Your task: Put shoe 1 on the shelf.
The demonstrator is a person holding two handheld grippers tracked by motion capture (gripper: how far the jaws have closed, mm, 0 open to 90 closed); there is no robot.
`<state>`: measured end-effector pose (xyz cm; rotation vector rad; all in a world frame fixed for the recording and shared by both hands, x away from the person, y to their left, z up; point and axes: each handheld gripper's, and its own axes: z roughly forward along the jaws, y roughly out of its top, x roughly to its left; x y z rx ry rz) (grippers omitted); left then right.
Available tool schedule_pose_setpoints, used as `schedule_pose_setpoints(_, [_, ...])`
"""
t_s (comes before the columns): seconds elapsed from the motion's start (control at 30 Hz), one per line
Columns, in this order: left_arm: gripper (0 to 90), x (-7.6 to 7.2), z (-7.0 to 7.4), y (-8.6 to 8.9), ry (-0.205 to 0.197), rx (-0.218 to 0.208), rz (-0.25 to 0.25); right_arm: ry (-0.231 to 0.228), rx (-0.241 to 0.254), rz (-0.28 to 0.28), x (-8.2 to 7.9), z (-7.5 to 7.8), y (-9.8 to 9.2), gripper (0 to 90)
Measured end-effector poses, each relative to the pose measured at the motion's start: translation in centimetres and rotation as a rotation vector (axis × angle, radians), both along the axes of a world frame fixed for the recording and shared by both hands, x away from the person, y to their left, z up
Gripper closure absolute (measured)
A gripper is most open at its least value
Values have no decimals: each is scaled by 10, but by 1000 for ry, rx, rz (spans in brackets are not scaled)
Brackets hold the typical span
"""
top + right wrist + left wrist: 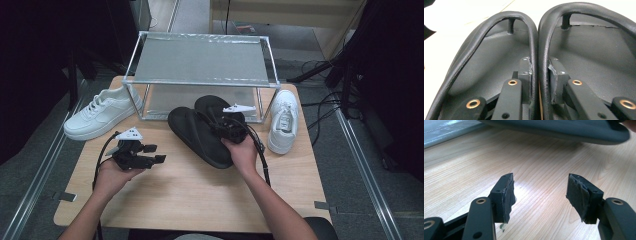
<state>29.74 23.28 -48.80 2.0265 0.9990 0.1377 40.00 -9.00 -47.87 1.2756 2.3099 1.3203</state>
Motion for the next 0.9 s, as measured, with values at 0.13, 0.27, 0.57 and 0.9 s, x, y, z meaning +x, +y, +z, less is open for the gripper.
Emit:
schedule_pose_setpoints(0.13, [393, 0, 0, -1, -2, -2, -3, 1, -2, -30, 15, -6, 6, 760])
schedule_pose_setpoints(0.27, [393, -1, 0, -2, -4, -6, -6, 5, -9, -63, 28, -12, 10, 760])
schedule_pose_setpoints(0.57, [392, -1, 0, -3, -6, -7, -9, -13, -20, -131, 46, -20, 16, 760])
schedule_pose_setpoints(0.9, [393, 0, 0, -4, -5, -9, -14, 6, -17, -182, 60, -29, 25, 758])
